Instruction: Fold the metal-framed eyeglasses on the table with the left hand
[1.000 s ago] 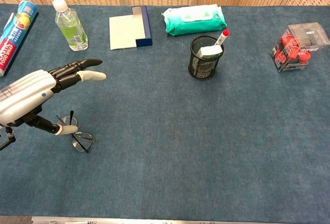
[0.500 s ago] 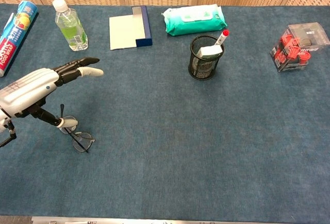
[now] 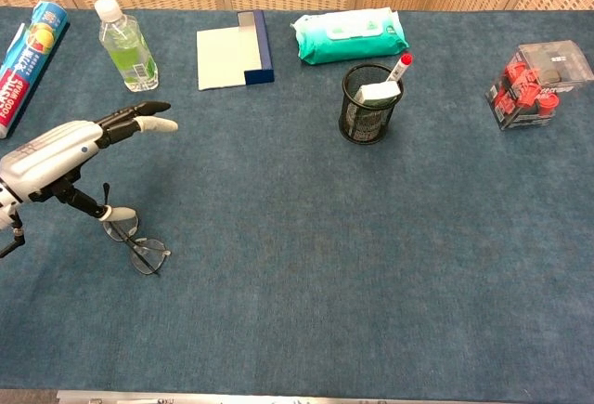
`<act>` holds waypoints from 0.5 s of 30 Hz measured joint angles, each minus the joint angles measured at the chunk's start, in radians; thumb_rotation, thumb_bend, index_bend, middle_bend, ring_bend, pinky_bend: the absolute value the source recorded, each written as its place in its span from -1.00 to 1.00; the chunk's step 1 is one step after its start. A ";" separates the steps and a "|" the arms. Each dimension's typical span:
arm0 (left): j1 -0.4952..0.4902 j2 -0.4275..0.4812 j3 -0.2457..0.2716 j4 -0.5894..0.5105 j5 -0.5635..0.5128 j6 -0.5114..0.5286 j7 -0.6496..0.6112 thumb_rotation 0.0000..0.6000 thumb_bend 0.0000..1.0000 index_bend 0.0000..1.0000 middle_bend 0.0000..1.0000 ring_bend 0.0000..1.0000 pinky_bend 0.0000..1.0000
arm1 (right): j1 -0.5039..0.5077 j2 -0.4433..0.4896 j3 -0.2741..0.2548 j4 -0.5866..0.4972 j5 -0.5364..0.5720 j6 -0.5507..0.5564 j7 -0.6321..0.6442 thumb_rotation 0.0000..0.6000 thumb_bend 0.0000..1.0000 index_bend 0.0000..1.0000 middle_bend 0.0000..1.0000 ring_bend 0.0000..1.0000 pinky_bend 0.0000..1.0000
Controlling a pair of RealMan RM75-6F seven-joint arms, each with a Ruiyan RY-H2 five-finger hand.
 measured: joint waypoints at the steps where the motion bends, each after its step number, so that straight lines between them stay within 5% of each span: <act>1: -0.001 -0.002 0.000 0.006 -0.003 -0.001 -0.005 1.00 -0.95 -0.77 -1.00 -1.00 -0.76 | 0.000 0.000 0.000 -0.001 -0.001 0.001 -0.001 1.00 0.08 0.18 0.06 -0.28 -0.29; 15: 0.002 -0.061 0.006 0.142 -0.038 -0.022 -0.091 1.00 -0.95 -0.77 -1.00 -1.00 -0.76 | -0.002 -0.001 -0.001 -0.003 -0.006 0.007 -0.006 1.00 0.08 0.18 0.06 -0.28 -0.29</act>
